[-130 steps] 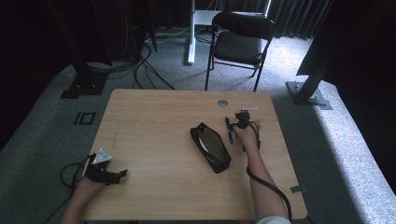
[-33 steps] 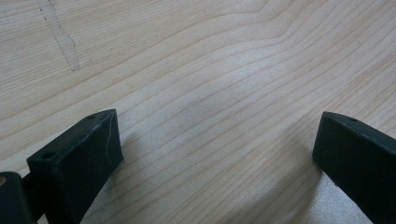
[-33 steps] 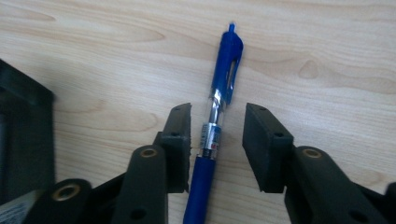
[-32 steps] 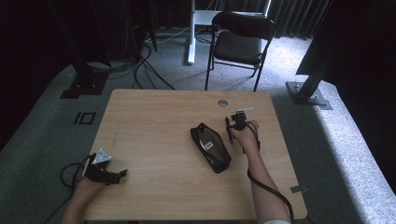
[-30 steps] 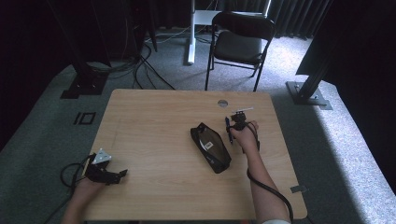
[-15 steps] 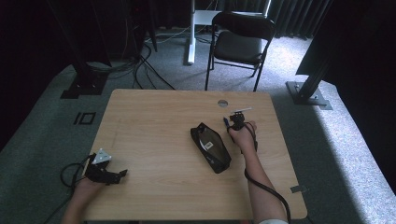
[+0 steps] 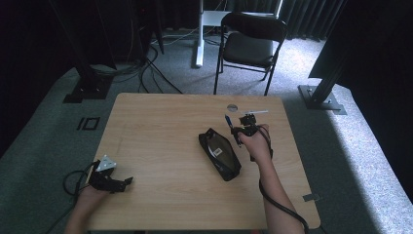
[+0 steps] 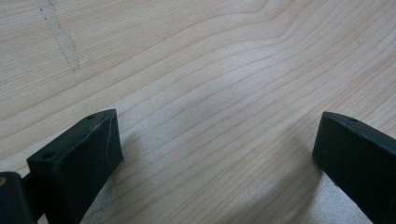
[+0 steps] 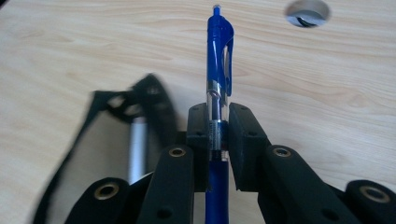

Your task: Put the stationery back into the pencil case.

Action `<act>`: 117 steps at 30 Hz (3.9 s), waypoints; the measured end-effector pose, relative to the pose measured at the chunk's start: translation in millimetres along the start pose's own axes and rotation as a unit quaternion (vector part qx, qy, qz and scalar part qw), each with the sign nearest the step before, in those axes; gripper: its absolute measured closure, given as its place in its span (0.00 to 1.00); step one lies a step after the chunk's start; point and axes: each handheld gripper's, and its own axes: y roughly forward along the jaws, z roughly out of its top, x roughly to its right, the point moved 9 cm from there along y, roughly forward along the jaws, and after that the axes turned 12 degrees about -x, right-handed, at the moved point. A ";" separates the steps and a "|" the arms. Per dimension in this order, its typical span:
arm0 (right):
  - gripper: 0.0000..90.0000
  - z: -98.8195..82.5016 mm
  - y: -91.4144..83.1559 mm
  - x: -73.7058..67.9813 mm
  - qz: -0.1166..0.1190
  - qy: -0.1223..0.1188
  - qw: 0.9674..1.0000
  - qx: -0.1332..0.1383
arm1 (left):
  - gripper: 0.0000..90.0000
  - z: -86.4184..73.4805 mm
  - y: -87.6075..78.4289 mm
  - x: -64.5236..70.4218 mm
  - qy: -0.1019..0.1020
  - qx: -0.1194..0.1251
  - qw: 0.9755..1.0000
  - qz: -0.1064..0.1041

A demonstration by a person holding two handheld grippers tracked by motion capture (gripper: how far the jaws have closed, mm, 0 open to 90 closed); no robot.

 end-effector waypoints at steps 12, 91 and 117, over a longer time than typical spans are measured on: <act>0.88 -23.1 5.5 -52.5 0.033 -0.065 0.997 -0.028 | 0.02 0.0 0.0 0.0 0.000 0.000 1.000 0.000; 0.22 -68.6 -20.7 88.5 -0.103 0.037 0.992 0.070 | 0.02 0.0 0.0 0.0 0.000 0.000 1.000 0.000; 0.20 -148.1 -22.4 137.7 -0.161 0.088 0.982 0.047 | 0.02 0.0 0.0 0.0 0.000 0.000 1.000 0.000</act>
